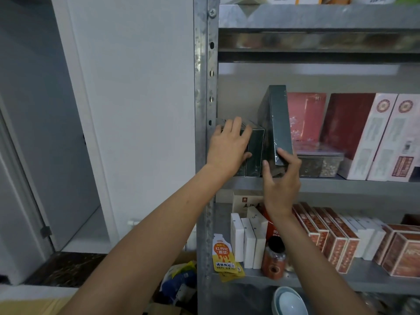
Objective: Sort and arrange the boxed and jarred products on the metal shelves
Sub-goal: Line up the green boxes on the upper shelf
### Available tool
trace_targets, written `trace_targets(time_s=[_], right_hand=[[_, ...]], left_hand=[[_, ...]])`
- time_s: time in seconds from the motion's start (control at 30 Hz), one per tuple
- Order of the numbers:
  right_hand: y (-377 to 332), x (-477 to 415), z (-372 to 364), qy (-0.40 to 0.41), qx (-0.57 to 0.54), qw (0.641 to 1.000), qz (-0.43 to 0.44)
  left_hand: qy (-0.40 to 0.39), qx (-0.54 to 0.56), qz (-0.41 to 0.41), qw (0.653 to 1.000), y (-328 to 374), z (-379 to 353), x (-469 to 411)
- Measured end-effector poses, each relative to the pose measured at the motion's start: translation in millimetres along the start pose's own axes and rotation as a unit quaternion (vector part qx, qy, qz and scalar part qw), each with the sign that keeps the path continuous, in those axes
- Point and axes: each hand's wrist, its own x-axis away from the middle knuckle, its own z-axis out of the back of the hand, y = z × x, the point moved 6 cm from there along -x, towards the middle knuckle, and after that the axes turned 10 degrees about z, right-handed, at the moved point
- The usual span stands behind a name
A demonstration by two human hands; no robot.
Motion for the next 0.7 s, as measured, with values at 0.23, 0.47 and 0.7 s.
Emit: trace_targets(time_s=[0.23, 0.47, 0.7], right_hand=[[-38, 22, 53, 0.077, -0.035, 0.996, 0.02], [-35, 53, 142, 0.224, -0.119, 0.961, -0.108], [15, 72, 168, 0.084, -0.179, 0.929, -0.313]], left_hand=[[0.002, 0.001, -0.006, 1.0, 2, -4, 1], [-0.027, 0.13, 0.022, 0.991, 1, 2, 30], [-0.365, 0.633, 0.144, 0.668, 37, -9, 155]])
